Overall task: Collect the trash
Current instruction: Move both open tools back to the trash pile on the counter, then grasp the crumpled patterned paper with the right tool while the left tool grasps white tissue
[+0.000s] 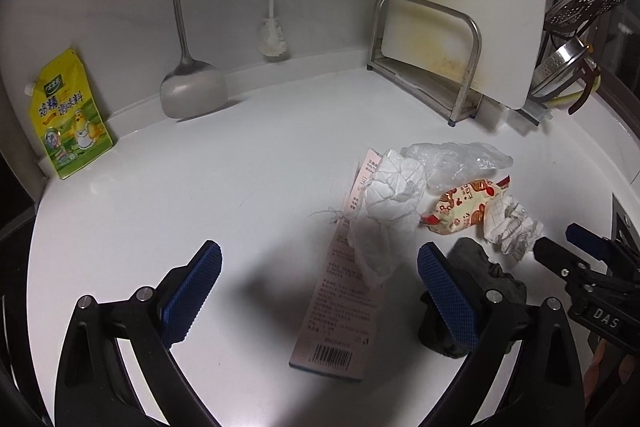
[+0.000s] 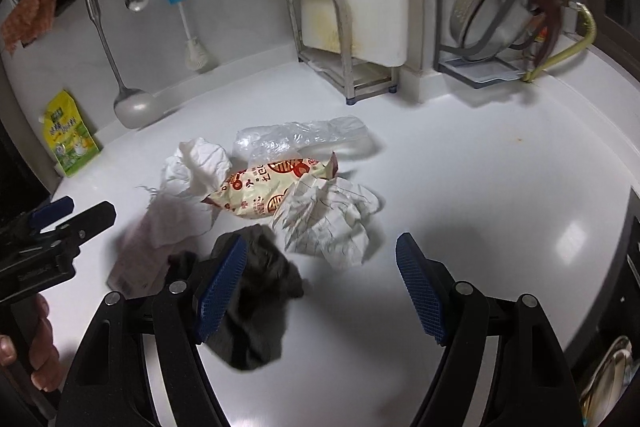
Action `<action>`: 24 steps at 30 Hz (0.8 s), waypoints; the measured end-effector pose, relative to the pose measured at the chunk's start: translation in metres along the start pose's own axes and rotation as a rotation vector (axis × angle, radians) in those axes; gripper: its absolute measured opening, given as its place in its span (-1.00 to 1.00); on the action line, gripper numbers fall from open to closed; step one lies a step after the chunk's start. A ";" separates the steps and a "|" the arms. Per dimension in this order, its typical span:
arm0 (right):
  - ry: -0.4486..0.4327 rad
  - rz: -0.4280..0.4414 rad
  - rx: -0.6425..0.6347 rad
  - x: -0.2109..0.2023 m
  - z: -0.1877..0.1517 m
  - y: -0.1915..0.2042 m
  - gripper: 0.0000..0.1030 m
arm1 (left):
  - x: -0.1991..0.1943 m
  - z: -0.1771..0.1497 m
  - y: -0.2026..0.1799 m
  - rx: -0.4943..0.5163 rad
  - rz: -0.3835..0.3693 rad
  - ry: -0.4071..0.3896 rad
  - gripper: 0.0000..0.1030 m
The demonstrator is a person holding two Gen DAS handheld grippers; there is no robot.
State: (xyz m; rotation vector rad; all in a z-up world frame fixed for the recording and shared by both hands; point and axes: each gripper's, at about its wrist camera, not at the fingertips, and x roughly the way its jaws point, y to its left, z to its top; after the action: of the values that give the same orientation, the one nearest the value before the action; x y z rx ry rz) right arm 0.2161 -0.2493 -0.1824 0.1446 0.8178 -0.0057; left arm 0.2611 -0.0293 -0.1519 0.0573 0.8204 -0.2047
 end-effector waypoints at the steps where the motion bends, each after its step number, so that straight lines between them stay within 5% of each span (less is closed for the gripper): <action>1: 0.004 -0.001 0.000 0.005 0.001 0.001 0.43 | 0.002 0.001 0.000 0.000 -0.001 -0.001 0.87; 15: 0.045 -0.026 -0.019 0.046 0.011 0.002 0.41 | 0.020 0.007 -0.005 -0.013 -0.021 0.018 0.87; 19: 0.062 -0.010 -0.037 0.051 0.011 0.004 -0.09 | 0.021 0.008 -0.007 -0.016 -0.026 0.021 0.87; 24: 0.042 0.024 -0.025 0.044 0.012 0.001 -0.30 | 0.024 0.009 -0.011 -0.020 -0.031 0.027 0.87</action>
State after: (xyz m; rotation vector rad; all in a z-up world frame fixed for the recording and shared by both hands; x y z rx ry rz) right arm 0.2550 -0.2474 -0.2062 0.1312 0.8579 0.0308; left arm 0.2819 -0.0447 -0.1631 0.0287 0.8505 -0.2252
